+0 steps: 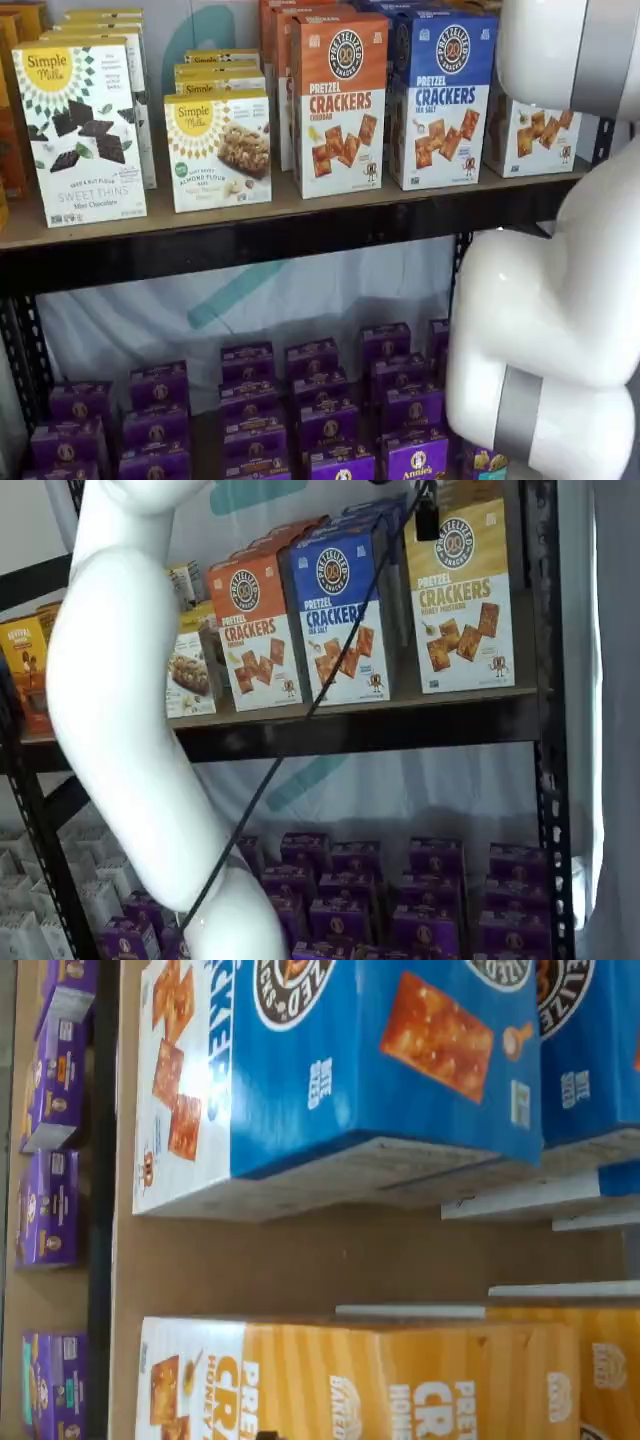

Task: Retrieve the yellow and white box located on the top shelf, the sixth one from the left

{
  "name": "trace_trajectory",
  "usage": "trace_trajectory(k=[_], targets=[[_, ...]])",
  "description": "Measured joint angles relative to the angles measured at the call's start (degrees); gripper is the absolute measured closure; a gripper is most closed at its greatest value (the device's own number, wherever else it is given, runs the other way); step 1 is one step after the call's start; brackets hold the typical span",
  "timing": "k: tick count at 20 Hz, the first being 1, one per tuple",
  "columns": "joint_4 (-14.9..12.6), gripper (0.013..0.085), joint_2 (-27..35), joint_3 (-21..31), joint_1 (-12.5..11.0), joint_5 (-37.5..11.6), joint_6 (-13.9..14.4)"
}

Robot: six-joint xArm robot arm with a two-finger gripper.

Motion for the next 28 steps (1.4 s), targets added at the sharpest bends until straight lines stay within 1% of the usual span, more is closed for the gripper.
trace_trajectory(k=[3, 5, 8, 15, 20, 28], targets=[[-1.28, 0.0130, 1.18, -0.84, 0.82, -0.56, 0.18], [-3.15, 0.0130, 2.60, -2.54, 1.51, 0.39, 0.61], [-5.06, 0.0130, 4.05, -4.17, 2.16, 1.48, 1.02], [-6.78, 0.0130, 5.00, -4.45, 3.07, 0.93, 1.20], [-7.89, 0.0130, 5.66, -4.93, 4.04, 1.25, 1.99], [-12.36, 0.0130, 8.57, -10.44, 6.13, 6.93, 4.21]])
